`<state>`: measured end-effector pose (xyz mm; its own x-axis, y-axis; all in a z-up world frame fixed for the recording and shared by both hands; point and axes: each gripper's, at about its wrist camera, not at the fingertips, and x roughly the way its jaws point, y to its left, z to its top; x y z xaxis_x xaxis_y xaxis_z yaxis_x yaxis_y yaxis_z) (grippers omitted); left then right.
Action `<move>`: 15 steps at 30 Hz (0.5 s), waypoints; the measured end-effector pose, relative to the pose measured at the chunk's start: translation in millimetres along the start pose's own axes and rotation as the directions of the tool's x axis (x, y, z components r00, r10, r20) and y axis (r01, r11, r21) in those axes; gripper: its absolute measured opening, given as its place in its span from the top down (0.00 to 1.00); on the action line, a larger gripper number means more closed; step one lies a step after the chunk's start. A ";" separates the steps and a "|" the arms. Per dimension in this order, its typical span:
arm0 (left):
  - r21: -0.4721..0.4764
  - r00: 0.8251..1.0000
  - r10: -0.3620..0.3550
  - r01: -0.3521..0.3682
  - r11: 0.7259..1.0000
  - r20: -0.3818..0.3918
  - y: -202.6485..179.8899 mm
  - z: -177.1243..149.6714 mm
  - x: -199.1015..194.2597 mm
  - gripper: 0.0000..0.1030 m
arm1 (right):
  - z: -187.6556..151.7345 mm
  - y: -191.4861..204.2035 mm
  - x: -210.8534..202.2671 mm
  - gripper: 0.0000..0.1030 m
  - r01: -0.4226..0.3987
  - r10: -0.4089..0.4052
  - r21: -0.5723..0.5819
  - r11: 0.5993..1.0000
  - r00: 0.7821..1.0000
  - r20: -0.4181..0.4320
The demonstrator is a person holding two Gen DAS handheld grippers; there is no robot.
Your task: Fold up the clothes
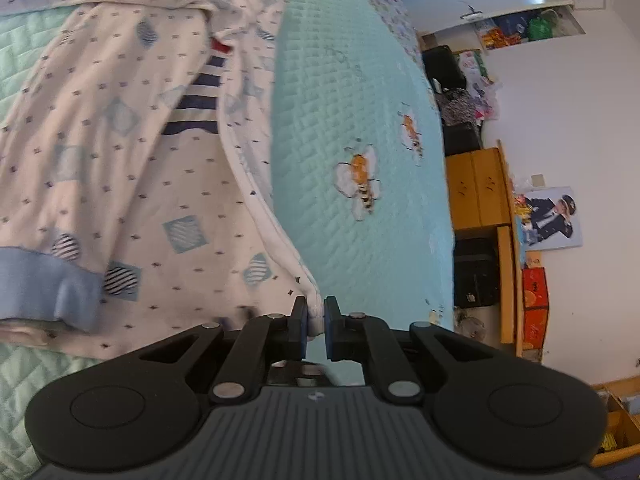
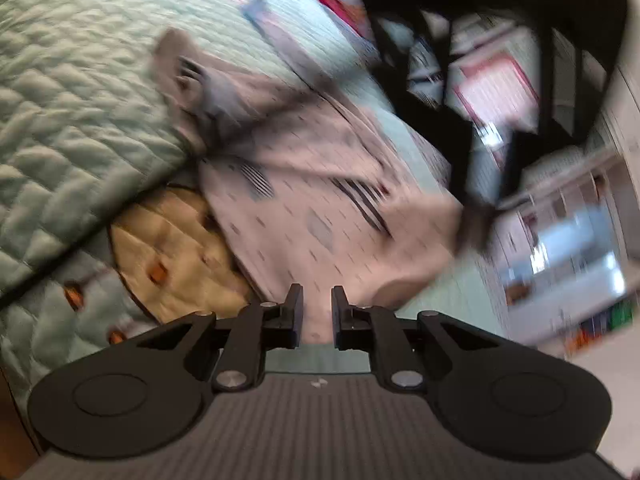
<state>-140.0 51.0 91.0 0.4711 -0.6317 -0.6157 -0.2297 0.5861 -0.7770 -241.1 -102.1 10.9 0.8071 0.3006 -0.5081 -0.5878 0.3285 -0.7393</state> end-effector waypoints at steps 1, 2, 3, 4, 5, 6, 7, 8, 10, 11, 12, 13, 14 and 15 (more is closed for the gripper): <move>-0.008 1.000 0.013 -0.013 1.000 -0.003 6.0 -1.9 0.2 0.93 | -2.7 -2.4 -2.1 0.85 0.007 -0.006 0.015 1.000 1.000 -0.015; -0.015 1.000 0.025 -0.025 1.000 -0.006 12.1 -3.9 0.4 0.93 | -5.4 -4.8 -4.2 0.85 0.013 -0.012 0.030 0.999 0.999 -0.030; -0.023 0.999 0.038 -0.038 0.999 -0.009 17.9 -5.6 0.7 0.93 | -7.1 -7.3 -5.6 0.85 0.005 -0.003 0.051 0.999 0.999 -0.039; -0.028 0.999 0.051 -0.051 0.998 -0.010 23.0 -6.7 1.2 0.93 | -8.1 -8.7 -6.1 0.85 0.004 -0.001 0.066 0.998 0.999 -0.050; -0.034 0.998 0.063 -0.064 0.997 -0.012 28.2 -7.8 1.8 0.93 | -9.1 -9.7 -7.0 0.85 0.000 0.003 0.068 0.998 0.999 -0.052; -0.040 0.997 0.076 -0.076 0.996 -0.013 33.3 -8.9 2.3 0.93 | -9.5 -9.6 -8.9 0.84 -0.016 0.019 0.071 0.997 0.999 -0.048; -0.046 0.996 0.089 -0.089 0.995 -0.015 38.4 -10.1 2.9 0.93 | -9.9 -9.6 -10.7 0.84 -0.028 0.032 0.077 0.997 0.998 -0.049; -0.052 0.995 0.101 -0.102 0.993 -0.017 43.6 -11.2 3.4 0.93 | -10.2 -9.2 -11.0 0.84 -0.043 0.048 0.086 0.995 0.998 -0.050; -0.057 0.993 0.117 -0.118 0.991 -0.019 51.5 -11.1 4.5 0.93 | -14.8 -10.2 -18.8 0.84 -0.058 0.063 0.091 0.994 0.997 -0.053; -0.053 0.991 0.129 -0.130 0.990 -0.019 54.0 -10.4 6.1 0.93 | -16.8 -9.8 -20.3 0.84 -0.063 0.068 0.093 0.994 0.996 -0.057; -0.050 0.990 0.143 -0.143 0.988 -0.021 57.1 -10.2 8.4 0.93 | -18.8 -9.5 -21.7 0.83 -0.068 0.074 0.094 0.993 0.995 -0.062; -0.049 0.988 0.150 -0.151 0.987 -0.024 60.3 -10.1 10.5 0.93 | -21.3 -10.6 -21.5 0.82 -0.067 0.074 0.101 0.993 0.995 -0.070; -0.054 0.989 0.143 -0.145 0.988 -0.028 63.6 -10.1 12.3 0.93 | -23.8 -11.7 -21.2 0.81 -0.066 0.074 0.108 0.992 0.994 -0.078; -0.059 0.990 0.136 -0.138 0.989 -0.032 66.9 -10.1 14.0 0.93 | -26.3 -12.9 -20.9 0.80 -0.064 0.074 0.115 0.991 0.994 -0.085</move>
<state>-157.4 76.2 29.0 0.4078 -0.5618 -0.7198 -0.3425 0.6366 -0.6909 -249.0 -136.2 19.5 0.7629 0.2468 -0.5976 -0.6411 0.4089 -0.6495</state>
